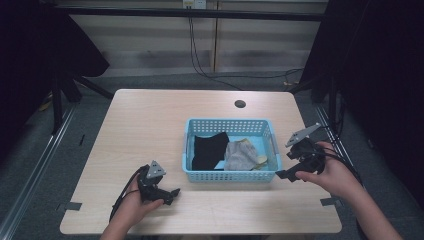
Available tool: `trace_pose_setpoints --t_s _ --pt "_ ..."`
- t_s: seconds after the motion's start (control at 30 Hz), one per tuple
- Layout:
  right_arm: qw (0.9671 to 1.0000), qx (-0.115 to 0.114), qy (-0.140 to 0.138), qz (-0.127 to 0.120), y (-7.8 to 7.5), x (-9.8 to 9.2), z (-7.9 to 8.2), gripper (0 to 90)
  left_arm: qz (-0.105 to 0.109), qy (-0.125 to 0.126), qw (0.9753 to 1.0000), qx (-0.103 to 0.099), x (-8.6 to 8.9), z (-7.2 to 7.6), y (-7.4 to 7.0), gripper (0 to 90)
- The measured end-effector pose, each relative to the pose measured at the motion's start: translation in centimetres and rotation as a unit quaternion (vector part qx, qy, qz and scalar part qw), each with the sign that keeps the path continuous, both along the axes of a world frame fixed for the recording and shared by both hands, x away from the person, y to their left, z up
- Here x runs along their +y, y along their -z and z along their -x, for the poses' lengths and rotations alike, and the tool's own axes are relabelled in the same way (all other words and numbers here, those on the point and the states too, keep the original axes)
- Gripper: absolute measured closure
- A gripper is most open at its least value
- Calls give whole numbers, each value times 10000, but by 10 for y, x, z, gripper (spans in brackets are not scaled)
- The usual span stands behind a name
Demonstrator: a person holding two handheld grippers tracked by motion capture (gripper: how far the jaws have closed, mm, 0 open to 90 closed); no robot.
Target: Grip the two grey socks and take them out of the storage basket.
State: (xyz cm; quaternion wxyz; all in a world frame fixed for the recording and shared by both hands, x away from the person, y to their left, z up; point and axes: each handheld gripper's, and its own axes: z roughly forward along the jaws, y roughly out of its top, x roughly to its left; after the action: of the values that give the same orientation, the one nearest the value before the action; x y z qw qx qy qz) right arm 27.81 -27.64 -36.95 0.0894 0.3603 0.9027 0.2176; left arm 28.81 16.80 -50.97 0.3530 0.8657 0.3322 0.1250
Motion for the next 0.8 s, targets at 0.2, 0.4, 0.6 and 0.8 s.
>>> trace_pose_setpoints --t_s 0.2,0.4,0.6,0.8 --pt "10000 8 4 41 -5 11 -15 227 3 3 10000 0 0 0 0 0" --pt "9999 55 37 159 -1 23 -36 234 1 -1 10000 0 0 0 0 0" --pt "9998 136 105 141 6 36 -55 257 4 2 10000 0 0 0 0 0" --pt "9994 236 107 209 21 49 -68 276 1 -1 10000 2 0 0 0 0"
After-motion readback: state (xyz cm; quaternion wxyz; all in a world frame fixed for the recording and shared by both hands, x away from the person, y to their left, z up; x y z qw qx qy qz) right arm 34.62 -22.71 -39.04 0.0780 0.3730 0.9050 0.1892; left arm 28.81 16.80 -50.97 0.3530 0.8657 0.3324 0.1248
